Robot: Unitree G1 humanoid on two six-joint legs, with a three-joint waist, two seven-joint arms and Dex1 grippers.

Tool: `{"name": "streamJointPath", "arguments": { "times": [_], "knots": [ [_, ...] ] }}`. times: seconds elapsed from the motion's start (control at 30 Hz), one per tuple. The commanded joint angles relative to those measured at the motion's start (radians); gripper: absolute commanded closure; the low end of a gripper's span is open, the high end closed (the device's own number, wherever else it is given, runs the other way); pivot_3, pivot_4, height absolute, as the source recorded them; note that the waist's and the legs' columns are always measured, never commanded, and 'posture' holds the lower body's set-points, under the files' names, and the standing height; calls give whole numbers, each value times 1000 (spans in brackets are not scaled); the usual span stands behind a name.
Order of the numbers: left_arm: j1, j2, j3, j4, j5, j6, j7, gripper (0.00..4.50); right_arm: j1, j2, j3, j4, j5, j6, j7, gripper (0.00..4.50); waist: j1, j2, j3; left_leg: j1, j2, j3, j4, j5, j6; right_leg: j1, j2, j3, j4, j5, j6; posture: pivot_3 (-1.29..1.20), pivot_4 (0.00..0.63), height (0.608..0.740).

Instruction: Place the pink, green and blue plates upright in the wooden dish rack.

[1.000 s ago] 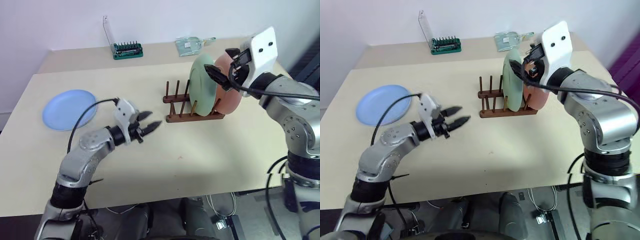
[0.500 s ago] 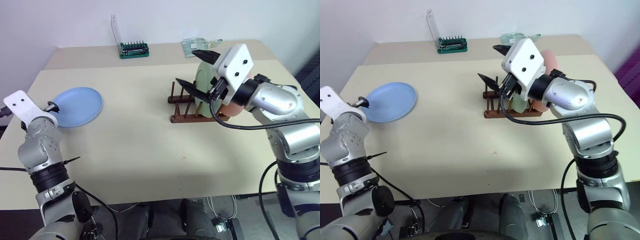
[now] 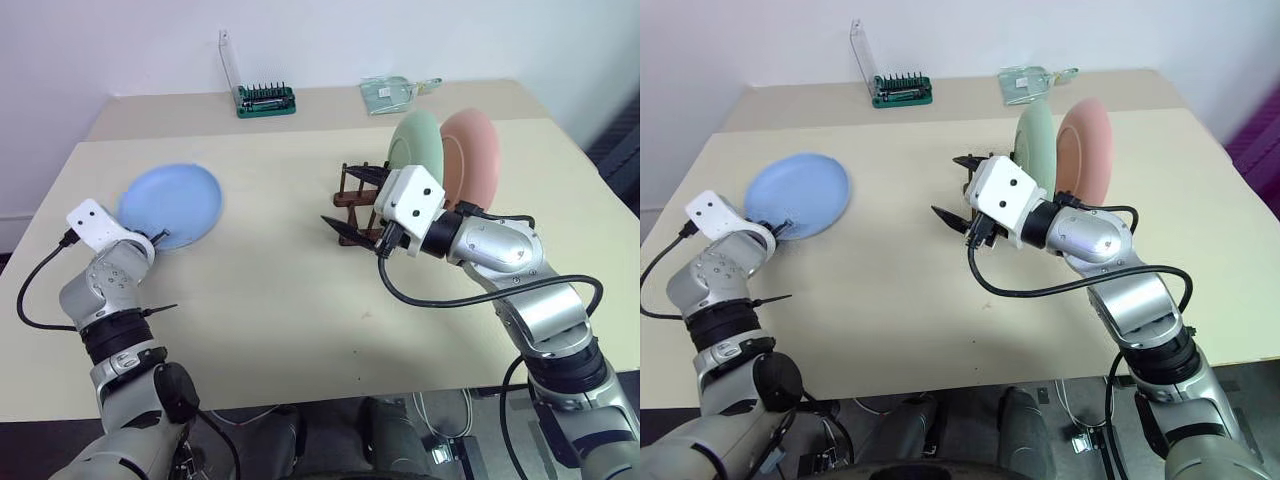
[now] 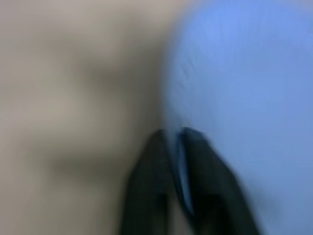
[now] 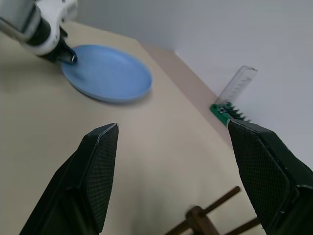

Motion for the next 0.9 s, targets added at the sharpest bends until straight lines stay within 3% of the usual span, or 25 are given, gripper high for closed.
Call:
{"name": "streamJointPath", "arguments": {
  "times": [0.03,0.13,0.37,0.67,0.77,0.9],
  "knots": [
    [-11,7,-117,-96,-7,-60,-113,4470,-22,7,6,11,-53,-38,-2,874,0,0,0,0,0,0,0,0,0,0,0,0,0,0,0,0,150,735],
    [-34,3,-224,-251,-23,-130,-218,4500,-80,-2,68,89,-150,-117,21,35,-2,-1,1,0,0,0,0,0,0,0,0,0,0,0,0,0,150,735],
    [-130,-31,-353,-459,-83,-61,-264,4500,-222,24,224,317,-421,-386,11,6,-14,-1,1,-1,0,1,-1,0,0,-1,0,0,0,0,0,0,150,735],
    [-174,-43,-335,-539,-206,117,-245,4500,-306,64,246,540,-659,-591,-109,6,-28,-1,1,-1,0,1,-2,0,0,-2,0,0,0,0,0,0,150,735],
    [-167,-41,-339,-553,-229,143,-249,4500,-305,67,239,570,-698,-621,-123,839,-27,-1,1,-1,0,1,-2,0,0,-2,0,1,-1,0,0,0,150,735],
    [-164,-44,-335,-539,-231,155,-237,4500,-293,73,225,571,-713,-632,-120,2824,-27,-1,1,-1,0,1,-2,0,-1,-2,1,1,0,0,0,0,150,735]
  ]
}}
